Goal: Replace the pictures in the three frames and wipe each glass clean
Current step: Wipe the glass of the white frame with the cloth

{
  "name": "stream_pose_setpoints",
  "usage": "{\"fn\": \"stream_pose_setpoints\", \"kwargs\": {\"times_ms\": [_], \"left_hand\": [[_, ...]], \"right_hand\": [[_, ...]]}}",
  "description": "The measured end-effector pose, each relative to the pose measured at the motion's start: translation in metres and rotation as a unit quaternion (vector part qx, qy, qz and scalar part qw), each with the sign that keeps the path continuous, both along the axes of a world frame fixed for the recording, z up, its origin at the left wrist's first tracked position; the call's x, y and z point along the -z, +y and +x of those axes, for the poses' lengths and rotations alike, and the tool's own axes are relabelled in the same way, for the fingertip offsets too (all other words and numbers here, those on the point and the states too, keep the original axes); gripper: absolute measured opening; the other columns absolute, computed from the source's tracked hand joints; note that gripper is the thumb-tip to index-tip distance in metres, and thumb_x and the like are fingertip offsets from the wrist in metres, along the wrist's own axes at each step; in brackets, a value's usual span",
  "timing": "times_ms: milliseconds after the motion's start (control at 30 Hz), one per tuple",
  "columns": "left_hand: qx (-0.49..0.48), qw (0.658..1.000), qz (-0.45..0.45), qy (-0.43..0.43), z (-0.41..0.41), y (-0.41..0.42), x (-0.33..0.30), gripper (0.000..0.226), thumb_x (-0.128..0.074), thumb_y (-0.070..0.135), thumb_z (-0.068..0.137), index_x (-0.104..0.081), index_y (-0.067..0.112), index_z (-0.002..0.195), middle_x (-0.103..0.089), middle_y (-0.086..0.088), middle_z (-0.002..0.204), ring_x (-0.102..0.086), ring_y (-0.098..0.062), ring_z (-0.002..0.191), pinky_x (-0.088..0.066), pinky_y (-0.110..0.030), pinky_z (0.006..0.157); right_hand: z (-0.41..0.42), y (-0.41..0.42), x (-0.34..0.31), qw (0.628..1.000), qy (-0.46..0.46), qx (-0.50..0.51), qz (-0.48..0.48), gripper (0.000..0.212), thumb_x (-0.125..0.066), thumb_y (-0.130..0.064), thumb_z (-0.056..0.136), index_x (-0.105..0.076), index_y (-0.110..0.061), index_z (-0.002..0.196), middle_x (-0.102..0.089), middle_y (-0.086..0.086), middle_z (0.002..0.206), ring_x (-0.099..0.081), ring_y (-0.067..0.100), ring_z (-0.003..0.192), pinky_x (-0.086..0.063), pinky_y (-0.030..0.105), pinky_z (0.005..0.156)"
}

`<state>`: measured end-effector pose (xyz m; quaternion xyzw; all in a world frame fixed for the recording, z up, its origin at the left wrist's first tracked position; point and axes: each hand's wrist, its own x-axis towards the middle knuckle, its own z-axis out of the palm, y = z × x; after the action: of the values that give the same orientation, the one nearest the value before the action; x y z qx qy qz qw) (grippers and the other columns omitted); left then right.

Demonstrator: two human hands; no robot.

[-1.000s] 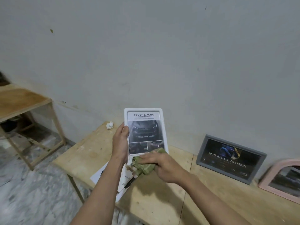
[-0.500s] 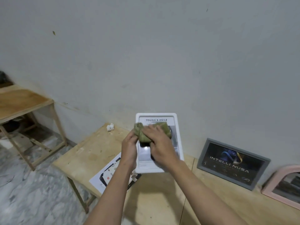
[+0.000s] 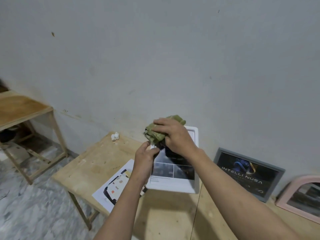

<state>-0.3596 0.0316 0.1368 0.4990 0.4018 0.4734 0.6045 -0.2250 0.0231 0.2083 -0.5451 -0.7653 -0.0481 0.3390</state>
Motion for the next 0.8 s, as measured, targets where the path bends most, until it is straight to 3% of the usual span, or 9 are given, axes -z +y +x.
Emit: {"fn": "stream_pose_setpoints", "kwargs": {"times_ms": [67,167,267,367,433,500,633,733,800], "left_hand": [[0.005,1.000,0.014,-0.017,0.003,-0.005,-0.004,0.026,-0.061,0.007,0.086,-0.074,0.017,0.106,-0.076,-0.013,0.099,-0.064,-0.021,0.086,-0.050,-0.037,0.082],[-0.033,0.999,0.002,-0.038,-0.012,-0.004,-0.002,0.025,-0.062,0.014,0.083,-0.076,0.020,0.102,-0.075,-0.013,0.097,-0.065,-0.025,0.086,-0.051,-0.043,0.079],[-0.049,0.998,0.002,-0.030,-0.027,0.002,0.003,0.022,-0.061,0.007,0.087,-0.075,0.014,0.102,-0.073,0.004,0.082,-0.060,-0.016,0.078,-0.050,-0.030,0.073],[-0.043,0.999,0.005,-0.022,-0.023,0.001,0.001,0.021,-0.060,0.002,0.090,-0.074,0.008,0.104,-0.072,0.011,0.072,-0.060,-0.001,0.062,-0.047,-0.014,0.060],[-0.042,0.999,-0.010,-0.032,-0.017,-0.002,0.004,0.021,-0.060,0.002,0.091,-0.073,0.010,0.104,-0.076,0.007,0.079,-0.064,-0.002,0.067,-0.050,-0.015,0.065],[-0.043,0.998,-0.025,-0.040,-0.012,-0.001,0.008,0.021,-0.061,0.005,0.091,-0.073,0.011,0.107,-0.078,0.001,0.087,-0.067,-0.009,0.075,-0.051,-0.024,0.071],[-0.051,0.997,-0.035,-0.047,-0.013,0.007,0.008,0.020,-0.063,0.005,0.092,-0.071,0.009,0.109,-0.077,-0.004,0.080,-0.070,-0.014,0.068,-0.055,-0.026,0.060],[-0.017,0.999,-0.026,-0.029,-0.016,0.008,0.005,0.018,-0.062,0.010,0.095,-0.069,0.014,0.112,-0.078,-0.011,0.086,-0.075,-0.022,0.069,-0.057,-0.030,0.052],[0.008,1.000,-0.017,-0.005,-0.016,0.008,0.006,0.019,-0.062,0.014,0.096,-0.069,0.018,0.113,-0.077,-0.013,0.093,-0.075,-0.029,0.078,-0.060,-0.035,0.056]], "right_hand": [[0.004,0.010,0.003,0.997,-0.072,-0.037,0.003,0.047,-0.043,-0.001,0.067,-0.075,-0.008,0.101,-0.069,0.011,0.115,-0.060,0.033,0.113,-0.045,0.042,0.101],[0.029,0.005,0.009,0.993,-0.114,-0.033,0.018,0.041,-0.047,-0.003,0.070,-0.075,-0.008,0.098,-0.070,0.010,0.113,-0.059,0.029,0.114,-0.039,0.034,0.106],[0.067,-0.005,0.020,0.996,-0.076,0.043,-0.023,0.043,-0.063,0.013,0.062,-0.077,-0.011,0.095,-0.071,0.007,0.113,-0.061,0.028,0.114,-0.047,0.042,0.100],[0.068,-0.019,0.034,0.993,-0.040,0.098,-0.054,0.042,-0.063,0.015,0.062,-0.078,-0.012,0.090,-0.073,0.005,0.106,-0.063,0.029,0.103,-0.048,0.032,0.089],[0.055,-0.031,0.045,0.991,-0.023,0.117,-0.066,0.044,-0.057,0.016,0.059,-0.077,-0.011,0.086,-0.073,0.003,0.098,-0.057,0.026,0.095,-0.040,0.026,0.079],[0.048,-0.050,0.062,0.986,-0.013,0.136,-0.100,0.045,-0.051,0.012,0.055,-0.074,-0.015,0.083,-0.071,-0.001,0.091,-0.051,0.020,0.088,-0.039,0.029,0.073],[0.038,-0.094,0.100,0.972,0.025,0.119,-0.201,0.042,-0.046,-0.001,0.061,-0.074,-0.026,0.079,-0.071,-0.012,0.088,-0.047,0.006,0.080,-0.044,0.028,0.074],[0.036,-0.112,0.092,0.928,0.158,0.084,-0.326,0.046,-0.050,0.008,0.075,-0.075,-0.029,0.083,-0.073,-0.011,0.088,-0.063,0.002,0.082,-0.051,0.023,0.078],[0.041,-0.109,0.065,0.904,0.286,0.074,-0.310,0.049,-0.054,0.016,0.075,-0.075,-0.028,0.079,-0.075,-0.007,0.081,-0.068,0.002,0.077,-0.053,0.024,0.073]]}}
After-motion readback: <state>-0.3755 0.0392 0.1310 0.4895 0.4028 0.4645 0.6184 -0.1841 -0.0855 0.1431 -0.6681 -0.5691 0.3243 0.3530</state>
